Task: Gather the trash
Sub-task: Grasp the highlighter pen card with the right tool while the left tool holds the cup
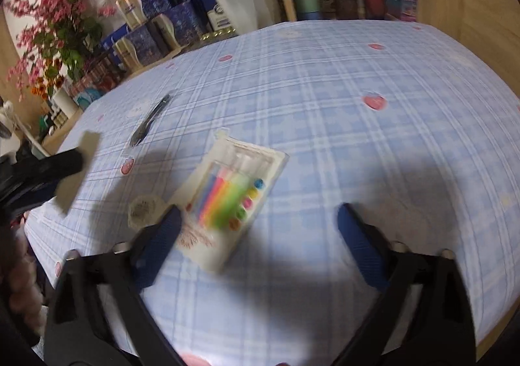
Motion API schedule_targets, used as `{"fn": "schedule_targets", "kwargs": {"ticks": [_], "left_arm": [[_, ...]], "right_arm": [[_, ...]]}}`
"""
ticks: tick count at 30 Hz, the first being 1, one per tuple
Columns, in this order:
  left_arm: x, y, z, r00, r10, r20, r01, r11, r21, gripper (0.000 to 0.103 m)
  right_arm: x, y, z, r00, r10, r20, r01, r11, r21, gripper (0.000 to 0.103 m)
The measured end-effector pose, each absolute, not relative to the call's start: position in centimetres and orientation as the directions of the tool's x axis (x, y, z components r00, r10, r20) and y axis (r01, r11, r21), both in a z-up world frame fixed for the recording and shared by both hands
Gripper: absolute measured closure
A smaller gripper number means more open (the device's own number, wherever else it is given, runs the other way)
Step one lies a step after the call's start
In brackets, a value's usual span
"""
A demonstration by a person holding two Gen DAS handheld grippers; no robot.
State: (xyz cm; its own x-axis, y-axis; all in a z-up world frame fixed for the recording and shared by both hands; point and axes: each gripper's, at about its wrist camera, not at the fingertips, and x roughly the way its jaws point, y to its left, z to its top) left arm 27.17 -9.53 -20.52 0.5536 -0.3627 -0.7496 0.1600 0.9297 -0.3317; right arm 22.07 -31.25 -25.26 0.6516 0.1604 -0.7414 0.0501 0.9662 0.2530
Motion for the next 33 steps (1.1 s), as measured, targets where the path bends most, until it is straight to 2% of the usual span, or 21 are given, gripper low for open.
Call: {"fn": "schedule_targets", "kwargs": {"ticks": [4, 15, 20, 21, 22, 33], "left_arm": [[24.7, -7.6, -20.1, 0.59, -0.35, -0.728, 0.158, 0.934, -0.321, 0.022], [20.0, -2.5, -21.4, 0.635, -0.293, -0.715, 0.088, 0.947, -0.31, 0.022], [18.3, -1.4, -21.2, 0.654, -0.276, -0.704, 0.09, 0.953, -0.29, 0.022], [18.0, -1.2, -21.1, 0.658, -0.274, -0.701, 0.091, 0.954, -0.287, 0.022], [17.8, -1.0, -21.1, 0.66, -0.273, -0.7, 0.091, 0.954, -0.286, 0.022], [14.9, 1.4, -20.5, 0.683, -0.255, -0.685, 0.071, 0.956, -0.285, 0.022]], "right_arm": [[24.1, -30.0, -25.1, 0.63, 0.135, -0.765, 0.054, 0.975, 0.217, 0.031], [26.3, -27.7, -25.2, 0.583, 0.04, -0.811, 0.068, 0.993, 0.098, 0.032], [26.5, -27.9, -25.2, 0.583, 0.034, -0.812, 0.075, 0.992, 0.096, 0.041], [26.4, -28.1, -25.1, 0.586, 0.04, -0.809, 0.079, 0.991, 0.106, 0.051], [26.3, -28.2, -25.1, 0.588, 0.046, -0.807, 0.08, 0.99, 0.115, 0.053], [23.9, -26.8, -23.4, 0.627, 0.091, -0.773, 0.025, 0.99, 0.137, 0.055]]}}
